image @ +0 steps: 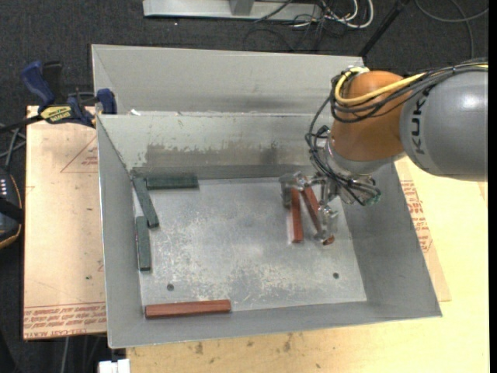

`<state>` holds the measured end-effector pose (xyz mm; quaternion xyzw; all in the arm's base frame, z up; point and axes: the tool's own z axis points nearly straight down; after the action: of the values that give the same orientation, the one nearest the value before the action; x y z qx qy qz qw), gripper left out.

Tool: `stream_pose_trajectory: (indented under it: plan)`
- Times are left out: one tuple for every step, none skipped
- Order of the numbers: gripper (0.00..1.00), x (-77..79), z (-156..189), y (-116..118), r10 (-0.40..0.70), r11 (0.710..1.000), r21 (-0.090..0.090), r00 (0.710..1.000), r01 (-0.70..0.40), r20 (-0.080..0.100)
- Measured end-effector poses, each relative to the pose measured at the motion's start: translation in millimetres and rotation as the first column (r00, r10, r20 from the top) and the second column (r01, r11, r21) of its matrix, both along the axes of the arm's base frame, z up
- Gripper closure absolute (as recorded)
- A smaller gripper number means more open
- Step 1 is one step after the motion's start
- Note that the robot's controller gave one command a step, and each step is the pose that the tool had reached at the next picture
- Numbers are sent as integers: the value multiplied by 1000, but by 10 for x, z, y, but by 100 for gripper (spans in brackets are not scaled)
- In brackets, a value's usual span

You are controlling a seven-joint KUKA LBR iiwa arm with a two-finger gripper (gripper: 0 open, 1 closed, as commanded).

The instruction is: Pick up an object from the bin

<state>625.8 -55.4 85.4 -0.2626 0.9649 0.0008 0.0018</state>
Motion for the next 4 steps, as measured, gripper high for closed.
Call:
stream_pose_trajectory:
  plan:
    - [100, 244, -104, -81, 404, 915, 6, 915, -403, -11]
    - [100, 245, -103, -81, 404, 915, 6, 915, -404, -10]
    - [100, 192, 753, 40, 419, 908, -1, 908, -419, 1]
    - [100, 192, 751, 41, 419, 908, -1, 908, -419, 0]
